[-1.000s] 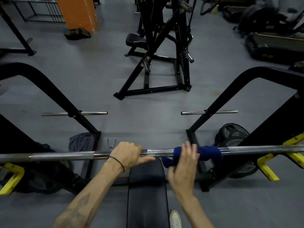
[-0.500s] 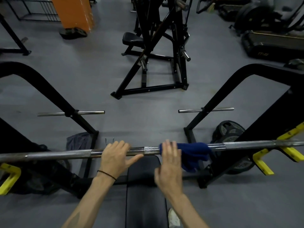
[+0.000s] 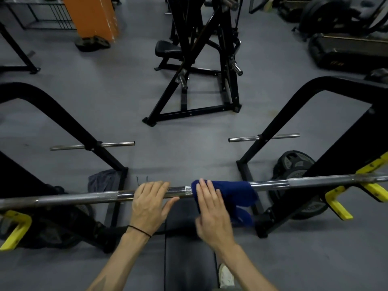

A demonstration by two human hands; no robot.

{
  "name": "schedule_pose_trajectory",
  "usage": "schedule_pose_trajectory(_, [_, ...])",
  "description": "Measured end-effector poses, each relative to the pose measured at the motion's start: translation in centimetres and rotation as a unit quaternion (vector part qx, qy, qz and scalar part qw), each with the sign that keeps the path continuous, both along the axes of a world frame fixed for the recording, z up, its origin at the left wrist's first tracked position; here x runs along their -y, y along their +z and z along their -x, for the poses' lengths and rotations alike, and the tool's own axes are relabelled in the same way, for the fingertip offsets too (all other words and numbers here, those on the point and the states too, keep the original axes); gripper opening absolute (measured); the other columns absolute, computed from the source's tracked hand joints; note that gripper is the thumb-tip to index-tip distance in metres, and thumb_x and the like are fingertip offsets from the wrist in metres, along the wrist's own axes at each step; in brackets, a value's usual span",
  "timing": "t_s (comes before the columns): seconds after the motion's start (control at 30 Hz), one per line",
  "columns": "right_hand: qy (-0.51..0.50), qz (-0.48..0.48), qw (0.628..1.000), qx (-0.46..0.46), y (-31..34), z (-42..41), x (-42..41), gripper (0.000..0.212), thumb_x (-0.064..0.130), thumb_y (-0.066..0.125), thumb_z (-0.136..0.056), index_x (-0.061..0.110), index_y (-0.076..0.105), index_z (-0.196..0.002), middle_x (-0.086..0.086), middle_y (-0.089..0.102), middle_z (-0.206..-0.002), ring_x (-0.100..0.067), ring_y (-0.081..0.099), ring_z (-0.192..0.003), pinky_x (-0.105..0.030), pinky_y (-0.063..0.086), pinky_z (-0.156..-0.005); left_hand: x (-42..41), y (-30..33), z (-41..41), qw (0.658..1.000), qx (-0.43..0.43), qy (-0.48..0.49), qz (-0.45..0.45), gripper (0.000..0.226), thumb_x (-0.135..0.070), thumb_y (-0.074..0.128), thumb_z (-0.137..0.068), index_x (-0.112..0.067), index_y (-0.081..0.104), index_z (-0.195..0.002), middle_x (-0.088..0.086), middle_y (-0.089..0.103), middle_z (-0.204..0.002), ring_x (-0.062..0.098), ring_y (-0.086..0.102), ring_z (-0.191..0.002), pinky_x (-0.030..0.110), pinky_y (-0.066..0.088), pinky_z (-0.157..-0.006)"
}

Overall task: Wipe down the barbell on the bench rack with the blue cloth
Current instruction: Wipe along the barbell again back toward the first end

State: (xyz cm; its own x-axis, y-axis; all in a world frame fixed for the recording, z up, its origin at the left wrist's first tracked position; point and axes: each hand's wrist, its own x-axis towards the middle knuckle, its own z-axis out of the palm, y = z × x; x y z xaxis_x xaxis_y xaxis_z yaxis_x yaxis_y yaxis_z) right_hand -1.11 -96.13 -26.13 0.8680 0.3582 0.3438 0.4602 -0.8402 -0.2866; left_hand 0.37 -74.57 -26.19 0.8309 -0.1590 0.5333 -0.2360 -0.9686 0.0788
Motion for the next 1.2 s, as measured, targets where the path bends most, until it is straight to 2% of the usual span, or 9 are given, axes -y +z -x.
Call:
schedule_pose_trajectory(0.13, [-0.061,-0.009,0.997,0.055,-0.9,-1.9,6.3,0.099,-0.013,0.062,-0.062,0.003,0.038,-0.157,-0.01,0.027,-0.169,-0.027,0.025,-0.156,-0.046,0.022,-0.127,-0.2,0.5,0.2,1.0,-0.012,-0.023,-0.003,0.049,-0.05,0.052,-0.101,-0.011,0.065,-0.129,0.003,0.065,-0.114,0.023,0.061,-0.102,0.041,0.046,-0.097])
schedule_pose_trajectory(0.27, [-0.178,-0.086,0.98,0.005,-0.6,-1.1,1.3,0.093,0.009,0.055,-0.072,-0.006,0.023,-0.158,-0.022,0.021,-0.168,-0.041,0.009,-0.158,-0.051,0.003,-0.129,-0.2,0.3,0.0,1.0,-0.008,-0.003,0.004,0.05,-0.052,0.056,-0.097,-0.012,0.066,-0.126,0.003,0.065,-0.116,0.024,0.061,-0.106,0.042,0.044,-0.101])
schedule_pose_trajectory(0.33, [-0.123,-0.068,0.99,-0.022,-0.7,-0.1,-1.9,0.095,0.018,0.052,-0.073,-0.007,0.019,-0.159,-0.024,0.018,-0.168,-0.042,0.006,-0.158,-0.052,0.0,-0.129,-0.2,0.1,0.0,1.0,-0.005,-0.004,0.005,0.05,-0.052,0.057,-0.097,-0.012,0.067,-0.124,0.002,0.066,-0.115,0.025,0.062,-0.106,0.042,0.044,-0.102])
schedule_pose_trajectory(0.47, [0.015,0.03,0.999,0.011,-0.5,-1.5,3.2,0.11,0.0,0.078,-0.063,0.004,0.027,-0.16,-0.013,0.028,-0.168,-0.029,0.023,-0.157,-0.043,0.013,-0.129,-0.2,0.2,0.1,1.0,-0.004,-0.012,0.0,0.049,-0.051,0.056,-0.098,-0.013,0.065,-0.126,0.002,0.065,-0.116,0.024,0.061,-0.106,0.041,0.043,-0.102])
schedule_pose_trajectory(0.67, [-0.197,-0.079,0.977,0.008,-0.6,-1.4,2.6,0.108,-0.008,0.073,-0.06,-0.005,0.027,-0.158,-0.02,0.023,-0.168,-0.038,0.012,-0.158,-0.045,0.0,-0.13,-0.1,-0.8,0.1,1.0,0.002,0.0,-0.009,0.047,-0.044,0.062,-0.096,-0.016,0.064,-0.133,0.005,0.064,-0.126,0.03,0.058,-0.121,0.047,0.04,-0.109])
schedule_pose_trajectory(0.87, [0.03,0.01,0.999,0.018,-0.5,-1.3,2.3,0.098,-0.003,0.058,-0.071,0.007,0.024,-0.162,-0.008,0.021,-0.171,-0.027,0.021,-0.158,-0.042,0.013,-0.129,0.0,-0.9,0.1,1.0,-0.002,-0.001,-0.011,0.053,-0.047,0.054,-0.098,-0.019,0.055,-0.143,0.007,0.049,-0.152,0.028,0.043,-0.142,0.047,0.034,-0.116])
schedule_pose_trajectory(0.97, [-0.074,0.006,0.996,0.055,-0.5,-2.5,7.4,0.095,-0.014,0.059,-0.066,0.004,0.038,-0.156,-0.01,0.035,-0.165,-0.028,0.03,-0.154,-0.042,0.016,-0.129,-0.1,-0.7,0.0,1.0,0.003,-0.001,-0.01,0.054,-0.047,0.054,-0.099,-0.018,0.054,-0.144,0.007,0.044,-0.155,0.028,0.039,-0.145,0.048,0.034,-0.116])
schedule_pose_trajectory(1.07, [-0.195,-0.067,0.978,0.016,-0.2,-1.7,3.3,0.101,-0.007,0.068,-0.06,-0.005,0.033,-0.155,-0.019,0.03,-0.165,-0.036,0.018,-0.157,-0.046,0.005,-0.13,-0.1,-0.8,0.0,1.0,0.003,0.001,-0.009,0.055,-0.048,0.055,-0.098,-0.017,0.054,-0.144,0.007,0.045,-0.155,0.028,0.039,-0.145,0.049,0.033,-0.117])
schedule_pose_trajectory(1.2, [-0.048,-0.014,0.998,-0.024,-0.1,0.8,-2.5,0.117,0.011,0.078,-0.06,0.0,0.02,-0.161,-0.018,0.017,-0.17,-0.034,0.009,-0.159,-0.049,0.011,-0.126,-0.7,-1.1,0.1,1.0,0.002,-0.011,-0.019,0.053,-0.049,0.053,-0.099,-0.016,0.058,-0.14,0.009,0.053,-0.147,0.029,0.045,-0.141,0.05,0.036,-0.114])
